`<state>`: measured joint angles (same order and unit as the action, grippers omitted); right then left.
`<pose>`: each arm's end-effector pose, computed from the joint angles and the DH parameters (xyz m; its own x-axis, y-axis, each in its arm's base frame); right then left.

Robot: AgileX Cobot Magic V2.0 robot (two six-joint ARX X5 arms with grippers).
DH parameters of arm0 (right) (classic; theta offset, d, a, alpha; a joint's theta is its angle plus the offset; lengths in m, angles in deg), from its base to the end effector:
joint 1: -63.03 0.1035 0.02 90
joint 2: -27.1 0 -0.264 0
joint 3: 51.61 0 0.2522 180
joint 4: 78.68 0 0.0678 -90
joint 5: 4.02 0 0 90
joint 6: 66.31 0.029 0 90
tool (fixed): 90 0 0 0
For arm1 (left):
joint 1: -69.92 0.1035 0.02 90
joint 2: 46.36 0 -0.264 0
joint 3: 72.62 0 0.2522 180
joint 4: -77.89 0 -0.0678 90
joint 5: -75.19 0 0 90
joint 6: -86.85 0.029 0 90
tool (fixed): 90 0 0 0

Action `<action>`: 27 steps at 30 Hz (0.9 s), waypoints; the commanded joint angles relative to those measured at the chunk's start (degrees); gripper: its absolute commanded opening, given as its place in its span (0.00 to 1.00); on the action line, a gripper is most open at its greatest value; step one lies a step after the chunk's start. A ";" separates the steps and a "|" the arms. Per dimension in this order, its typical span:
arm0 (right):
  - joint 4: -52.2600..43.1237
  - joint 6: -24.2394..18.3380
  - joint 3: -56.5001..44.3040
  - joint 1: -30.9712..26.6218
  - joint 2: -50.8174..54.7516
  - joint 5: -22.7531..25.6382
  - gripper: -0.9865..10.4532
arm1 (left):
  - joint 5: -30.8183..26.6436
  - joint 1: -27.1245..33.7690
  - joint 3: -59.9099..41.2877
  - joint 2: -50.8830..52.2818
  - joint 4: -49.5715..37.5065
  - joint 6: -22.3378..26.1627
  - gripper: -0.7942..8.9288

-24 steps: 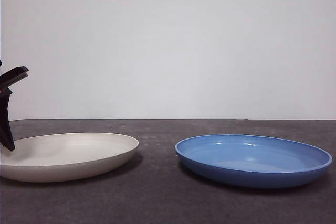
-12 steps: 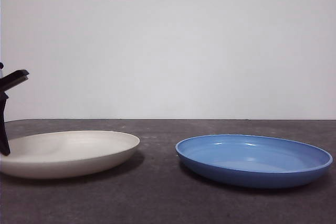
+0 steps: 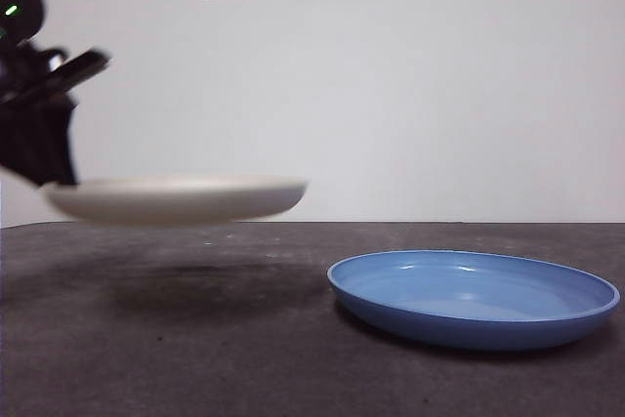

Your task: Pick up the white plate, put it on the blue plate, put it on desk

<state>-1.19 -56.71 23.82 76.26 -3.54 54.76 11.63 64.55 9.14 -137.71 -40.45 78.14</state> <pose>0.0450 0.0260 0.3657 0.5819 0.6693 -0.4620 -0.5239 0.7430 0.4164 0.3025 -0.0414 0.2366 0.2449 -0.4702 -0.8479 0.0809 0.8814 -0.4654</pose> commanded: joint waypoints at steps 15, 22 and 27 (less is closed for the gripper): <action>14.56 -4.11 13.22 0.28 0.52 4.85 0.57 | 0.15 -20.13 16.41 -11.74 1.81 -7.67 0.09; 16.90 -4.55 13.25 0.31 1.88 7.65 0.57 | -2.67 -26.82 25.64 -21.97 1.86 -8.98 0.09; 16.90 -4.52 13.25 0.31 1.95 7.50 0.57 | -3.08 -29.40 29.59 -27.56 2.08 -9.01 0.09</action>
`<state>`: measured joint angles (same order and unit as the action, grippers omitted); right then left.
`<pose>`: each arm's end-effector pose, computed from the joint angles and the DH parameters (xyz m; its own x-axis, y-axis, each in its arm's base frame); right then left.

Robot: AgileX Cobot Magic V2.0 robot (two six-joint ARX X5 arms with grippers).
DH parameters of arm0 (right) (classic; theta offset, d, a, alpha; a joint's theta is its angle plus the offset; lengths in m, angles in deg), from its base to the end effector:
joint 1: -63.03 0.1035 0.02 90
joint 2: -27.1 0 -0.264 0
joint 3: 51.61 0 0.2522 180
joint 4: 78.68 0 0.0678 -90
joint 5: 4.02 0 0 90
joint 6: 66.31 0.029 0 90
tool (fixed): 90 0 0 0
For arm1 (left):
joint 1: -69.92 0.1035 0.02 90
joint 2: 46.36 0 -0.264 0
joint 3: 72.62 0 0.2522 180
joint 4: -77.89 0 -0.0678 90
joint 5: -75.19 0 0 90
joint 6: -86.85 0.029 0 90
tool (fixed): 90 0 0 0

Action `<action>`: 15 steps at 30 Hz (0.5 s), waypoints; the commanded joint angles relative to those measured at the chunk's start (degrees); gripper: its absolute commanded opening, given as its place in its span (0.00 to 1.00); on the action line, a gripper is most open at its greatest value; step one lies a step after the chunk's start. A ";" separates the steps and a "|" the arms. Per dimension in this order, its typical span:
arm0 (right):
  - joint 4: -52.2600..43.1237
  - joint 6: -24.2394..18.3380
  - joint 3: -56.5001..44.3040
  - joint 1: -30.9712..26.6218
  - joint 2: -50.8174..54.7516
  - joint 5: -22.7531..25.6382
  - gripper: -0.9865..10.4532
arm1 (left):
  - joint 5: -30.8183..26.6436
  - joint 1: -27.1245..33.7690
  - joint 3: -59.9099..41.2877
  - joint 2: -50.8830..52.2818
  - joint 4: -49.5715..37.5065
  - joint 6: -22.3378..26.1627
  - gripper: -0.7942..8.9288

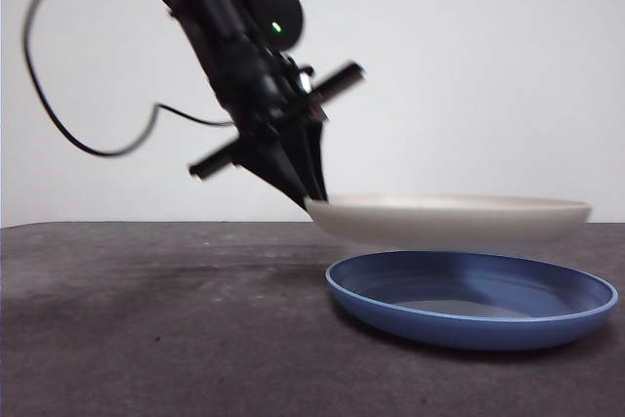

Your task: Pick up the white plate, put it on the blue plate, put it on desk

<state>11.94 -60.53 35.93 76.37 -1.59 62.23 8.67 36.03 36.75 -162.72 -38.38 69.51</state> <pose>-0.0036 0.0112 0.3964 0.6642 0.5714 -0.4819 -0.4900 0.8197 0.2966 0.3411 -0.2431 0.2203 0.0292 -0.4996 -0.8658 0.3589 0.8136 -0.4574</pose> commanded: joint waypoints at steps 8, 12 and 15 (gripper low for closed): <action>3.76 -0.72 1.14 0.20 0.00 -0.20 0.57 | -1.79 -1.86 2.34 -4.55 -1.77 -0.33 0.09; 3.76 -1.18 1.14 0.20 0.00 -0.20 0.57 | -1.79 -1.92 2.34 -4.57 -1.95 -0.33 0.09; 3.76 -1.79 1.14 0.20 0.00 -0.17 0.57 | -1.81 -2.54 2.34 -4.66 -2.14 -0.42 0.09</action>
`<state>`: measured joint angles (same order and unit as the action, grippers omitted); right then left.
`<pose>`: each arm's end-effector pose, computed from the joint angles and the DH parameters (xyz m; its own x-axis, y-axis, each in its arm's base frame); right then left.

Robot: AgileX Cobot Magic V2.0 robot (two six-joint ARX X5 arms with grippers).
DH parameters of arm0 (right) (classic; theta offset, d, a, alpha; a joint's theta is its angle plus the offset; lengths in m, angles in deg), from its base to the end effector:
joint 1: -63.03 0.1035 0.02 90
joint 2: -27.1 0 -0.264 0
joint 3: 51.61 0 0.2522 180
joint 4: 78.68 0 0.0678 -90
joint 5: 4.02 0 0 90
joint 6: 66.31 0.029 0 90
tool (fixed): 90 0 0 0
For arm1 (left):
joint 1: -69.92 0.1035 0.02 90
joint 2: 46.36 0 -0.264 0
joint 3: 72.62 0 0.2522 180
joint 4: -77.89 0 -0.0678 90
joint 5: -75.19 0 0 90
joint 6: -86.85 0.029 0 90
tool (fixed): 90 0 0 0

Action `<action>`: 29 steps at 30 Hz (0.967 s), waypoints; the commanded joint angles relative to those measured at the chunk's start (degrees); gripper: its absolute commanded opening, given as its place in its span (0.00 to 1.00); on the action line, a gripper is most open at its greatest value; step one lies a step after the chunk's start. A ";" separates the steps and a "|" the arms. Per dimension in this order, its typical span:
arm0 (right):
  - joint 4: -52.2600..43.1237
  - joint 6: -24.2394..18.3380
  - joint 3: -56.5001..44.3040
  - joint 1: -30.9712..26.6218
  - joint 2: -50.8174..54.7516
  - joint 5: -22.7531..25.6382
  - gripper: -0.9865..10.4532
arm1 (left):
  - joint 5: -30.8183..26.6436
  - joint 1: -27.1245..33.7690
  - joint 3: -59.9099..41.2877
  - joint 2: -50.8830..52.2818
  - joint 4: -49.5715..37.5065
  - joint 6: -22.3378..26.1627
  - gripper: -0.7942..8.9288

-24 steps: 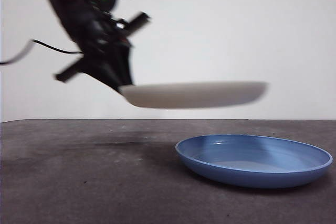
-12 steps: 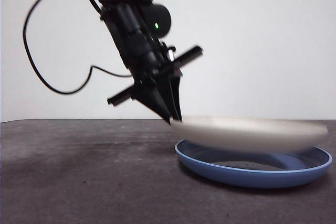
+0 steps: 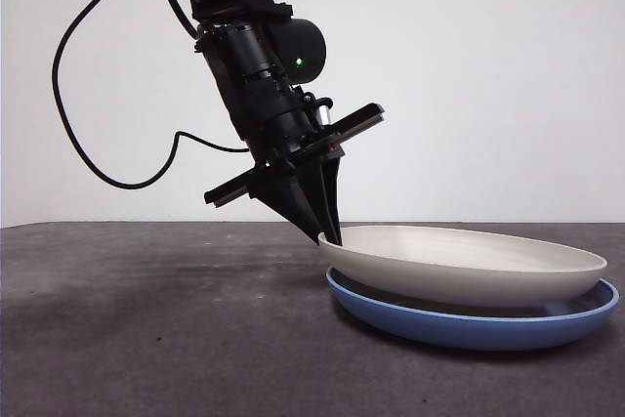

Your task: Pick up the white plate, put it on the blue plate, put it on desk

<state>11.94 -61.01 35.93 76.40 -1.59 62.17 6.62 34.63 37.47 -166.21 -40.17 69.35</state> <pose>-0.0036 0.0112 0.3964 0.6634 0.5726 -0.4817 -0.4958 0.8185 0.2902 0.3446 -0.2569 0.1997 0.0275 -0.4671 -0.8838 0.3692 0.8264 -0.4253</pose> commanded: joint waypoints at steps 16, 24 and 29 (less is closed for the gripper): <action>3.76 -1.25 1.14 0.17 0.00 -0.15 0.57 | -0.92 -1.68 1.62 -1.16 -1.64 -0.74 0.09; 3.76 -1.27 1.14 0.17 0.00 -0.15 0.57 | -0.35 -1.68 2.34 -1.16 -1.33 -0.50 0.41; 3.76 -1.27 1.14 0.17 0.00 -0.13 0.57 | -0.37 -1.70 6.60 -1.16 1.62 0.46 0.56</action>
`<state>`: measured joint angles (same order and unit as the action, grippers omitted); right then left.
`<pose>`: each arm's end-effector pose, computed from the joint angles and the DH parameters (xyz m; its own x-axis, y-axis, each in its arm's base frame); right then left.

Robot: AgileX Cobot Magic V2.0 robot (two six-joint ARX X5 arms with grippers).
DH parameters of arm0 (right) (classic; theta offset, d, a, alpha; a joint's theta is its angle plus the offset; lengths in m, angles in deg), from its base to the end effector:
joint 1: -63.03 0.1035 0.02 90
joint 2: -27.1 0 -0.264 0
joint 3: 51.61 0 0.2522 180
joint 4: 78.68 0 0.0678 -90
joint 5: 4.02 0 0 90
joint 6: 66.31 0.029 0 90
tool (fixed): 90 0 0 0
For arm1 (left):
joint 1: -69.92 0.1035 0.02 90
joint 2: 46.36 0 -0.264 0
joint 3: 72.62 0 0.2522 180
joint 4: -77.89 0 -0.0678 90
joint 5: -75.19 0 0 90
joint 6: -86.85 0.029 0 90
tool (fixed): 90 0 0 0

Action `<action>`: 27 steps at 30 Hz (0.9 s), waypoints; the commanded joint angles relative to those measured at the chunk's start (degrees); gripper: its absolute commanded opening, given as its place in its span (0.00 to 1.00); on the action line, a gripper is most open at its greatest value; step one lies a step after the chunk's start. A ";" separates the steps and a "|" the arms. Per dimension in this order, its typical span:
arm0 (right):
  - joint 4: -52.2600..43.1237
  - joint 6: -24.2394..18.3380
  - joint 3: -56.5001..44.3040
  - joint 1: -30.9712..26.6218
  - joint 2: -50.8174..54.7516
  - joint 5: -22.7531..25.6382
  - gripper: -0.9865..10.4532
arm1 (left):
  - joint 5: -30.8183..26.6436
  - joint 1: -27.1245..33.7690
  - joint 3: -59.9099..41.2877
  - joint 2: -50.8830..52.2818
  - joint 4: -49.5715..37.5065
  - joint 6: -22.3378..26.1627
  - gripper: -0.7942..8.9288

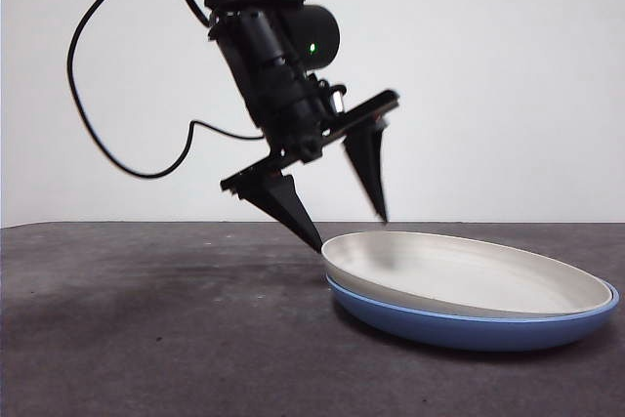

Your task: Pick up the white plate, put it on the blue plate, put it on desk

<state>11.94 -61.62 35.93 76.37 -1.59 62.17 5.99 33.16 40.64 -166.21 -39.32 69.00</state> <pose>-0.0036 0.0112 0.3964 0.6637 0.5723 -0.4817 -0.5013 0.8182 0.2814 0.3426 -0.2688 0.2147 0.0512 -0.4815 -0.8749 0.3981 0.8133 -0.4243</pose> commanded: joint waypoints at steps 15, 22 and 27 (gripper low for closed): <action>3.74 -0.52 1.14 0.20 0.00 -0.09 0.57 | -0.09 -0.52 24.98 2.93 27.30 11.30 0.57; 3.30 -0.31 1.11 0.17 -0.02 -0.09 0.57 | -2.64 -2.86 24.94 13.18 32.81 12.61 0.65; 2.58 -0.11 1.11 0.17 -0.02 -0.11 0.57 | -7.52 -4.94 24.79 21.18 34.14 12.87 0.75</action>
<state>11.77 -61.60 35.93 76.37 -1.59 62.17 -1.18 28.86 63.94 -145.03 -7.27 81.07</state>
